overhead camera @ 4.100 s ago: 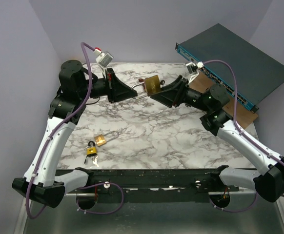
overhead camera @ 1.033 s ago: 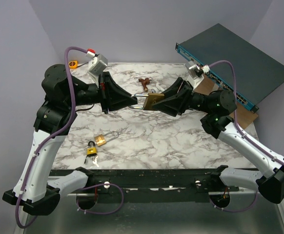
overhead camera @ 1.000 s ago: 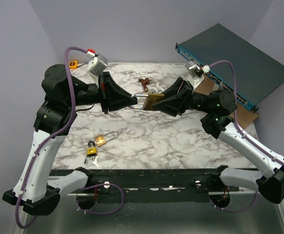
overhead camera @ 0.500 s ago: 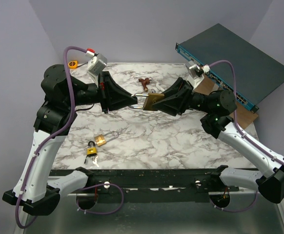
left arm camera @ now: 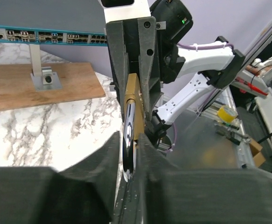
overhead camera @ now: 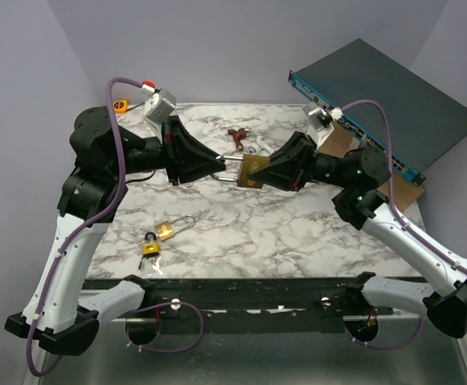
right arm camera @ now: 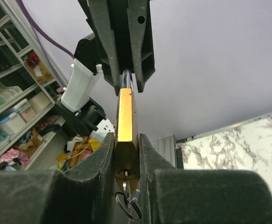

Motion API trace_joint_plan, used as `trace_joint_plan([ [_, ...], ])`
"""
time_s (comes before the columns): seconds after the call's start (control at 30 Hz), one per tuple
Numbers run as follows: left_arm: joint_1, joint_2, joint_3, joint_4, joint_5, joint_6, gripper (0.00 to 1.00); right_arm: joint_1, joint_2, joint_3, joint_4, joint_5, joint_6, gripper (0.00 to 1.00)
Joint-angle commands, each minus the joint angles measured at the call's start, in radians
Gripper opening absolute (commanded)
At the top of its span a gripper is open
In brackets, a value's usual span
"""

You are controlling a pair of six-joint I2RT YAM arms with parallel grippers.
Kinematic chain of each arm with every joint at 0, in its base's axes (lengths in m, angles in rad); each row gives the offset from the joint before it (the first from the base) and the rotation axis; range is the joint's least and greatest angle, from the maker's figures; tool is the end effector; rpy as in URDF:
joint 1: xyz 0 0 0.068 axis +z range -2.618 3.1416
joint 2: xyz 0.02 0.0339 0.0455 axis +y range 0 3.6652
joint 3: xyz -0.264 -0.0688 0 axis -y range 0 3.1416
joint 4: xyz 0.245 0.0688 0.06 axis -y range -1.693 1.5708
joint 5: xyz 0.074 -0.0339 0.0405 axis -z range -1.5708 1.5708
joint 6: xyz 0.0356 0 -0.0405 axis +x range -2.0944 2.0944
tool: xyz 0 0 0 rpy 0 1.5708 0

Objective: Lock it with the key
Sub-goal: Lock the lock.

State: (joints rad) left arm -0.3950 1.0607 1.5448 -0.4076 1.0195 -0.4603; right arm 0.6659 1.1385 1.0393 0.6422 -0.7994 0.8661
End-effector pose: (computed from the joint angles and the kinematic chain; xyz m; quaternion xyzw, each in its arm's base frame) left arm 0.1475 -0.0943 0.5181 0.3384 0.6045 -0.5673 0.4452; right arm 0.1759 0.1706 0.4397 -0.2919 0.4844 0.6940 0.4455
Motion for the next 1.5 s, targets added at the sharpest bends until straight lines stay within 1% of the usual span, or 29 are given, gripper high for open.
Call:
trace_joint_plan([
  [0.0, -0.002, -0.045, -0.032, -0.012, -0.005, 0.033, 0.26, 0.003, -0.088, 0.027, -0.111, 0.064, -0.036, 0.01],
  [0.07, -0.002, -0.061, -0.051, -0.031, -0.001, 0.052, 0.29, 0.003, -0.109, 0.04, -0.172, 0.061, -0.062, 0.01],
  [0.17, -0.002, -0.067, -0.055, -0.093, 0.009, 0.091, 0.29, 0.003, -0.143, 0.055, -0.265, 0.066, -0.098, 0.01],
  [0.23, -0.002, -0.074, -0.069, -0.106, 0.017, 0.097, 0.32, 0.003, -0.16, 0.072, -0.318, 0.058, -0.122, 0.01],
  [0.33, -0.002, -0.092, -0.108, -0.074, 0.028, 0.081, 0.35, 0.002, -0.162, 0.071, -0.314, 0.027, -0.1, 0.01],
  [0.6, -0.002, -0.107, -0.184, 0.077, 0.087, -0.044, 0.35, 0.003, -0.145, 0.07, -0.322, -0.009, -0.107, 0.01],
  [0.77, -0.002, -0.107, -0.192, 0.094, 0.091, -0.064, 0.3, 0.002, -0.135, 0.079, -0.329, -0.017, -0.113, 0.01],
  [0.83, -0.002, -0.104, -0.198, 0.104, 0.093, -0.074, 0.25, 0.002, -0.133, 0.079, -0.336, -0.017, -0.119, 0.01],
  [0.93, -0.004, -0.099, -0.212, 0.125, 0.099, -0.093, 0.11, 0.002, -0.132, 0.077, -0.349, -0.012, -0.129, 0.01],
  [1.03, -0.003, -0.096, -0.226, 0.124, 0.096, -0.092, 0.0, 0.003, -0.127, 0.079, -0.347, -0.009, -0.128, 0.01],
  [1.23, -0.011, -0.109, -0.263, 0.157, 0.071, -0.112, 0.0, 0.003, -0.113, 0.089, -0.337, -0.022, -0.121, 0.01],
  [1.47, -0.039, -0.1, -0.31, 0.247, 0.03, -0.194, 0.0, 0.006, -0.103, 0.074, -0.356, 0.001, -0.154, 0.01],
])
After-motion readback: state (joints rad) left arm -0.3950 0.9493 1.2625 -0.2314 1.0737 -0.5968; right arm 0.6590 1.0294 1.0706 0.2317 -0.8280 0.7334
